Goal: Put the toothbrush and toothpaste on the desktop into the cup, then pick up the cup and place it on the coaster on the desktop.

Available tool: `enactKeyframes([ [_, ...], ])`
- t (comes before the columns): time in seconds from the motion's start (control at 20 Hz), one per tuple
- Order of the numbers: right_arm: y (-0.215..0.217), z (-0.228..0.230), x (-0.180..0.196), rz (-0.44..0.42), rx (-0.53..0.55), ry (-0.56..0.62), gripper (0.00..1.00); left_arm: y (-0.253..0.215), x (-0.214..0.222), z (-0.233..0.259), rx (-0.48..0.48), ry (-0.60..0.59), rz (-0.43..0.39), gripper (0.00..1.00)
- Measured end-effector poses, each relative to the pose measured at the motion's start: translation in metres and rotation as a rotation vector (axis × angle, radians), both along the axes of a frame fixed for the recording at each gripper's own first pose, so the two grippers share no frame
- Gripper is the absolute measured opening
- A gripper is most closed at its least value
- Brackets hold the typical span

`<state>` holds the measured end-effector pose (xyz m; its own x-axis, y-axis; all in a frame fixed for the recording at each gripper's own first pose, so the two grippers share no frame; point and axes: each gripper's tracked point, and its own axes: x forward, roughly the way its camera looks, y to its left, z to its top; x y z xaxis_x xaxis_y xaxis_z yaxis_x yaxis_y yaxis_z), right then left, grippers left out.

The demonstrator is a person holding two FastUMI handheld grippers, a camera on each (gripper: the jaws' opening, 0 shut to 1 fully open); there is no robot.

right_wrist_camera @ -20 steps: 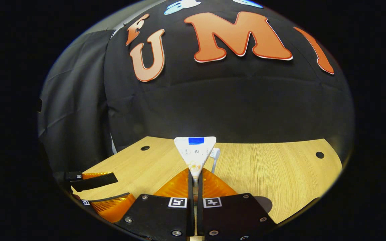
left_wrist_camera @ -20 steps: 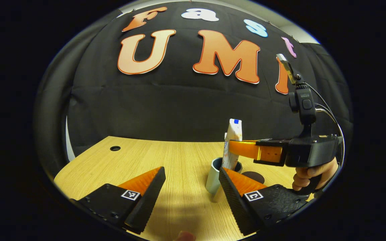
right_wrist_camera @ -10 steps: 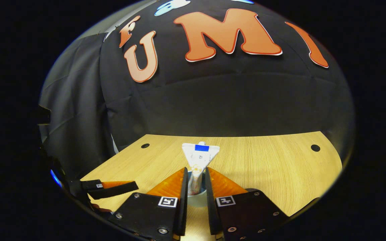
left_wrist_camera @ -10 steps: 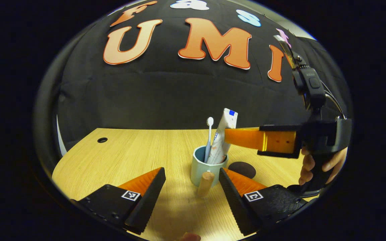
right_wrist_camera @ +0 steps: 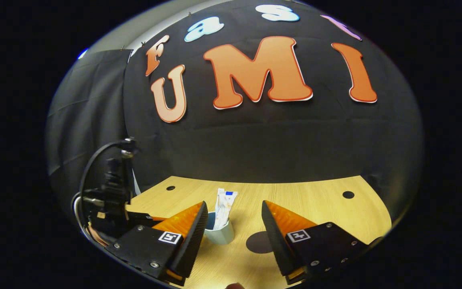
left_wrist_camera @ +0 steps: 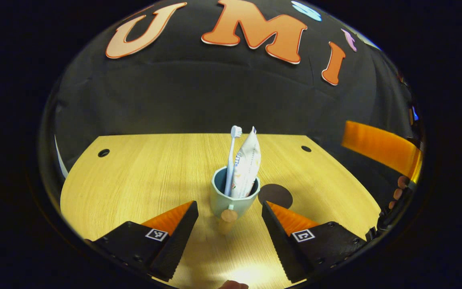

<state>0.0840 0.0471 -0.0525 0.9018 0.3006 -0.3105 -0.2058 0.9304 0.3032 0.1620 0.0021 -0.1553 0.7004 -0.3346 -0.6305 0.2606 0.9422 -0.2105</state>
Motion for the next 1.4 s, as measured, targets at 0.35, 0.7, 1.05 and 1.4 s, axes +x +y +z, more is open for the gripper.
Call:
enactKeyframes([
  [0.35, -0.031, 0.014, -0.036, 0.015, -0.075, -0.063, 0.90, -0.008, 0.019, -0.025, 0.048, 0.258, -0.041, 0.96],
  [0.7, -0.038, 0.015, -0.060, 0.047, -0.121, -0.101, 0.96, -0.024, 0.027, -0.043, 0.162, 0.369, -0.063, 0.95],
  [1.05, -0.047, 0.000, -0.070, 0.041, -0.119, -0.091, 0.97, -0.025, 0.020, -0.068, 0.208, 0.463, -0.040, 0.64],
  [1.4, -0.046, -0.017, -0.075, 0.043, -0.109, -0.053, 0.97, -0.025, 0.023, -0.083, 0.239, 0.498, -0.001, 0.28],
])
